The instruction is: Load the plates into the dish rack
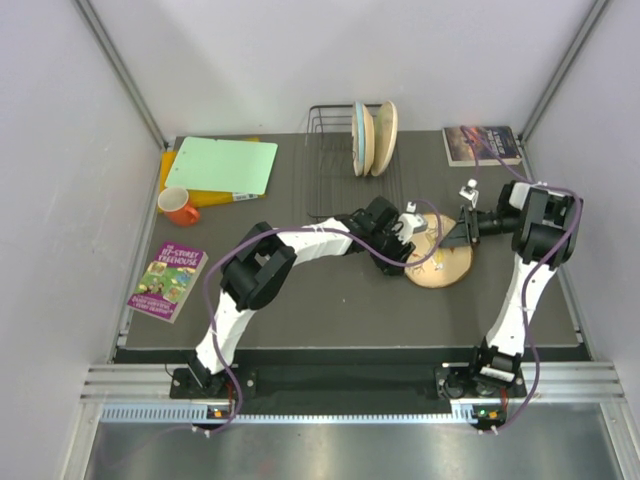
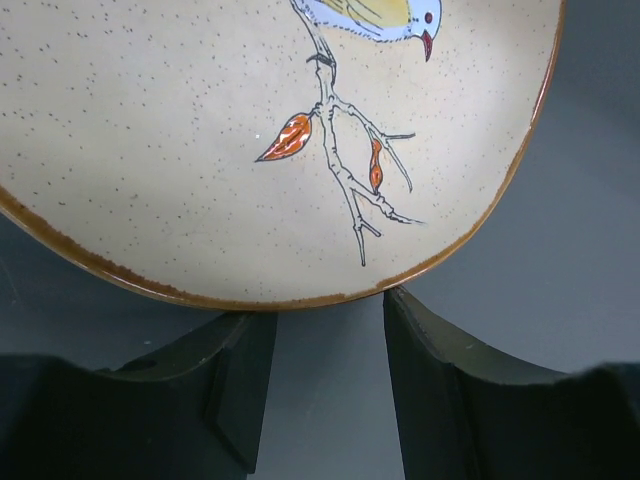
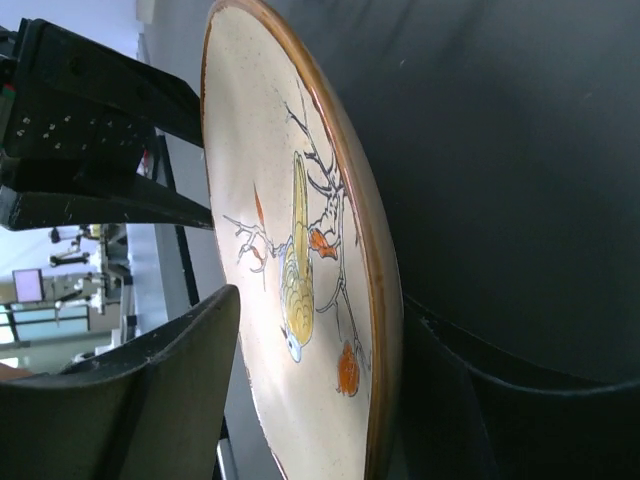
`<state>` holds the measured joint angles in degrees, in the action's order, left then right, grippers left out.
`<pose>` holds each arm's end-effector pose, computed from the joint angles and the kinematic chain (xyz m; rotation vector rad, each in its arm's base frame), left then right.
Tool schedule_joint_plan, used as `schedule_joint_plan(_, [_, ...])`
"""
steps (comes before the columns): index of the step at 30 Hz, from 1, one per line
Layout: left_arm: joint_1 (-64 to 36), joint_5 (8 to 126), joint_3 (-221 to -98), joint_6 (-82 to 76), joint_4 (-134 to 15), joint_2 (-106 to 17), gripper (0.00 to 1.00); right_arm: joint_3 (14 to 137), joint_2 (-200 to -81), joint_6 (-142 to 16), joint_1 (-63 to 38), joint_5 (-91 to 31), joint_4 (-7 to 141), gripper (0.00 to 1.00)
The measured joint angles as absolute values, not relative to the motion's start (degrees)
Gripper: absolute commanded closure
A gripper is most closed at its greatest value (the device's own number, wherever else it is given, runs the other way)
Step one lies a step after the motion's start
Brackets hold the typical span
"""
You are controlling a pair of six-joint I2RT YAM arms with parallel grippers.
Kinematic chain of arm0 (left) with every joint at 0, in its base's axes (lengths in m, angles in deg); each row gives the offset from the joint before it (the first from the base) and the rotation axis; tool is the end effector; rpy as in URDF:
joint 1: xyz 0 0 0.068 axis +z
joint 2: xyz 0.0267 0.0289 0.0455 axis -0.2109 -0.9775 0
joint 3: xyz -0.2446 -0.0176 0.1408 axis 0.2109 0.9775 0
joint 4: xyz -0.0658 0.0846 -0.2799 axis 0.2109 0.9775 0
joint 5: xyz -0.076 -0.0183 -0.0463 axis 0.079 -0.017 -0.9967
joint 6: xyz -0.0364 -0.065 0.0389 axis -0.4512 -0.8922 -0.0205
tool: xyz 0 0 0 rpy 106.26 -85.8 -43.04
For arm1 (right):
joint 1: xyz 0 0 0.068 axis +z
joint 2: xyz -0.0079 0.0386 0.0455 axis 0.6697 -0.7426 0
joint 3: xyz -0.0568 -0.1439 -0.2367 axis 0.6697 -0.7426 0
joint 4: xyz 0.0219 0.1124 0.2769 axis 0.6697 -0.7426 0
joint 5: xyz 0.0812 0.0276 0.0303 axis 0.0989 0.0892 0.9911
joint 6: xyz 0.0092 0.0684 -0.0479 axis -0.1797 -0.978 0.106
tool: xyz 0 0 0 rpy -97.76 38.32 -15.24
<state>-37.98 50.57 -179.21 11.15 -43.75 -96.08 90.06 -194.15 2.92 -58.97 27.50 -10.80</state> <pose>0.3263 -0.4392 0.1121 1.3000 2.1512 -0.8853 0.4039 -0.0532 0.0641 -0.4383 2.3548 1.6012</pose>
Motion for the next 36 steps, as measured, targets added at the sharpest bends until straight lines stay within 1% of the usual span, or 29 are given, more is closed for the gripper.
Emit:
schedule_joint_plan(4, [-38.0,50.3,-179.6,11.0,-42.2,-96.0,0.48,89.8,-194.4,2.8,-58.7,27.5,-11.7,0.41])
schedule_joint_plan(5, [-38.0,50.3,-179.6,10.9,-42.1,-96.0,0.48,89.8,-194.4,2.8,-58.7,27.4,-11.8,0.47])
schedule_joint_plan(7, [-38.0,50.3,-179.7,11.0,-41.8,-96.0,0.48,89.8,-194.4,3.0,-58.7,27.1,-11.7,0.54])
schedule_joint_plan(8, [-38.0,50.3,-179.7,11.0,-41.7,-96.0,0.47,89.8,-194.6,3.1,-58.7,26.8,-11.3,0.63])
schedule_joint_plan(10, [-38.1,50.3,-179.8,11.0,-41.0,-95.9,0.47,89.8,-194.9,3.3,-58.7,26.4,-10.7,0.76])
schedule_joint_plan(11, [-38.2,50.4,-179.8,11.0,-40.5,-95.8,0.46,89.8,-195.2,3.2,-58.7,26.0,-10.3,0.87])
schedule_joint_plan(13, [-38.3,50.8,-179.6,11.0,-38.9,-95.2,0.46,88.6,-195.3,2.9,-58.8,26.0,-10.2,0.99])
schedule_joint_plan(18, [-39.1,50.4,-172.4,11.0,-41.5,-90.5,0.45,82.2,-193.0,3.2,-59.3,25.1,-10.7,1.0])
schedule_joint_plan(22, [-39.7,51.1,-167.3,11.4,-44.3,-86.7,0.45,78.8,-187.5,3.2,-58.6,19.6,-10.4,1.0])
schedule_joint_plan(25, [-37.8,53.0,-166.8,11.8,-44.2,-81.8,0.55,78.3,-179.8,3.2,-58.4,13.6,-9.5,1.0])
schedule_joint_plan(26, [-36.7,53.9,-166.9,11.9,-44.3,-79.3,0.72,78.4,-177.4,3.1,-58.4,12.4,-8.9,1.0])
schedule_joint_plan(27, [-35.9,55.1,-167.5,12.1,-44.4,-76.3,0.97,79.0,-174.5,2.6,-58.6,10.9,-8.5,1.0])
schedule_joint_plan(28, [-34.0,56.1,-168.1,12.0,-44.5,-74.1,1.0,80.1,-171.8,1.9,-58.9,9.8,-8.3,1.0])
schedule_joint_plan(32, [-26.0,62.6,-173.6,13.4,-49.1,-65.7,1.0,87.5,-163.6,-2.4,-60.0,8.6,-7.9,1.0])
schedule_joint_plan(36, [-14.2,67.8,-177.2,13.0,-54.7,-61.5,1.0,98.0,-161.1,-9.2,-60.2,10.0,-8.5,1.0])
